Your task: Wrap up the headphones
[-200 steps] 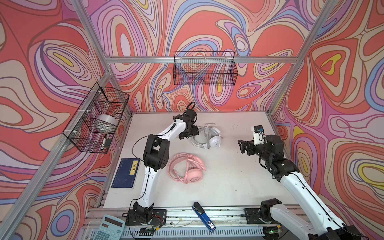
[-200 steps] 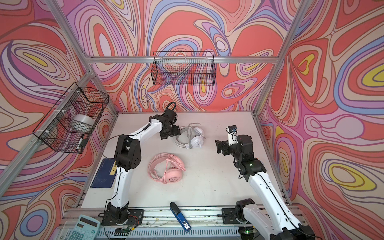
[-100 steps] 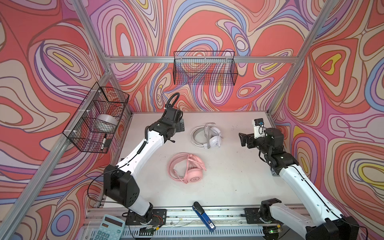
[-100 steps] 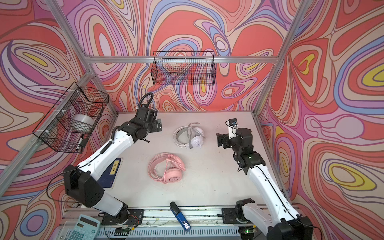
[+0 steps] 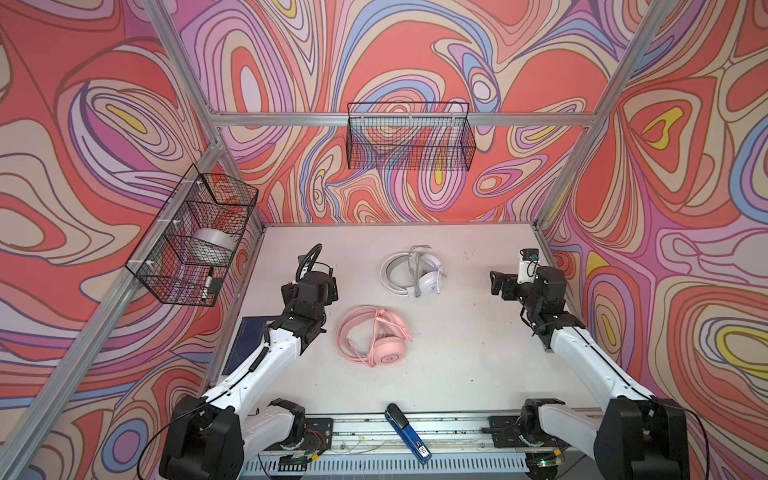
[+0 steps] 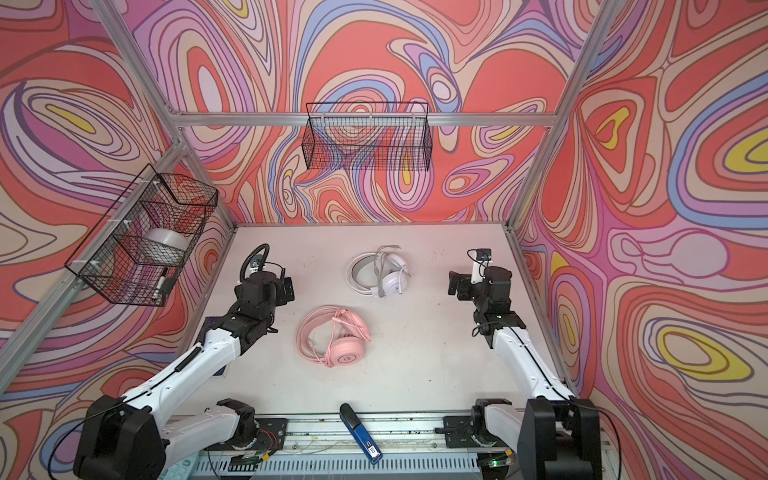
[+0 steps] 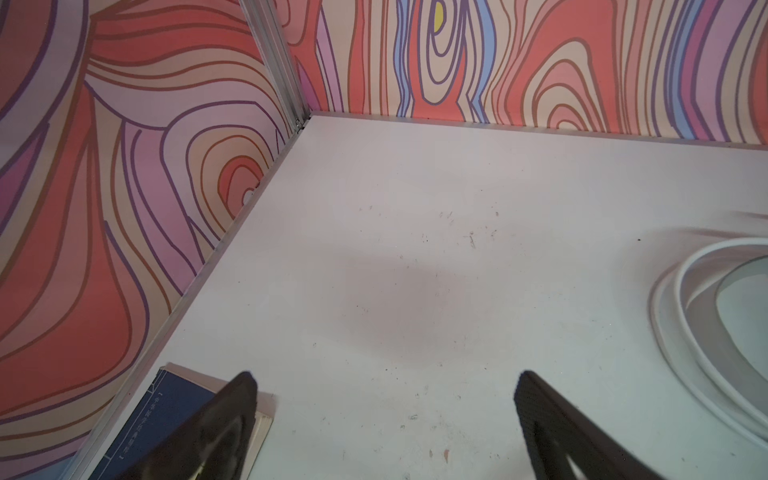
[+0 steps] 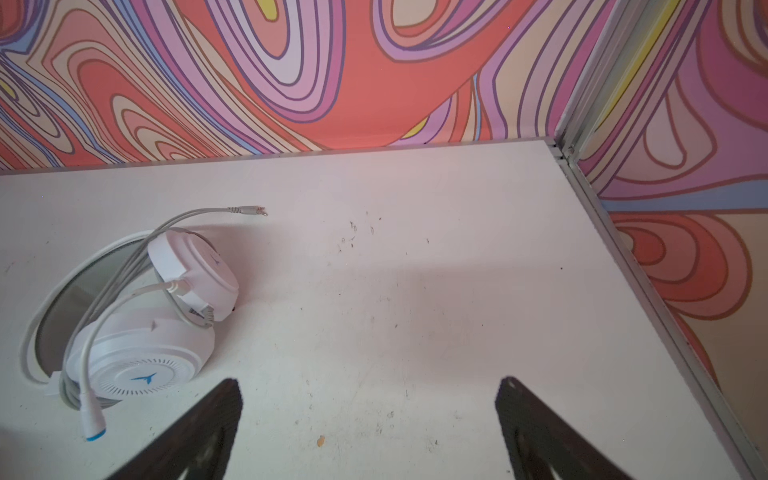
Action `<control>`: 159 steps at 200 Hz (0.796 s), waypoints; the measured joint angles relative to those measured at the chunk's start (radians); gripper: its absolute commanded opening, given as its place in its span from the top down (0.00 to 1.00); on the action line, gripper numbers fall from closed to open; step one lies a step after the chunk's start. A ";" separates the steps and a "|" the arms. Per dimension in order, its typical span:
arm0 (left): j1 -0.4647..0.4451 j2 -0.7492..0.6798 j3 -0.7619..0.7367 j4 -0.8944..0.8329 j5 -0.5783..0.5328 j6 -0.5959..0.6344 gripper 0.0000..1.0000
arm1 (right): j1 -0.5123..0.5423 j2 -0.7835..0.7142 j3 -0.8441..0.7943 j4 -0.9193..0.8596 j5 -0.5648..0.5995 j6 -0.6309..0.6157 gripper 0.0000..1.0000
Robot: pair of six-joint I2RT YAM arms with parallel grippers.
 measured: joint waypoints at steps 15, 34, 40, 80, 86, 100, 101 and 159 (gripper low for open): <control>0.002 0.018 -0.042 0.069 -0.008 0.023 0.00 | -0.002 0.039 -0.037 0.082 0.013 0.019 0.01; 0.003 0.066 -0.076 0.154 -0.021 0.051 0.00 | -0.015 0.102 -0.070 0.178 0.035 0.040 0.01; 0.004 0.082 -0.082 0.176 -0.023 0.061 0.00 | -0.020 0.120 -0.078 0.204 0.041 0.045 0.02; 0.006 0.162 -0.101 0.350 0.001 0.146 0.00 | -0.035 0.250 -0.113 0.380 0.063 0.053 0.02; 0.007 0.174 -0.108 0.378 0.006 0.159 0.00 | -0.037 0.269 -0.116 0.409 0.066 0.053 0.01; 0.010 0.200 -0.114 0.414 0.015 0.179 0.00 | -0.039 0.306 -0.130 0.477 0.076 0.055 0.02; 0.011 0.201 -0.115 0.416 0.018 0.180 0.00 | -0.039 0.311 -0.132 0.486 0.077 0.055 0.02; 0.076 0.206 -0.115 0.444 0.122 0.188 0.00 | -0.041 0.464 -0.166 0.705 0.079 0.061 0.02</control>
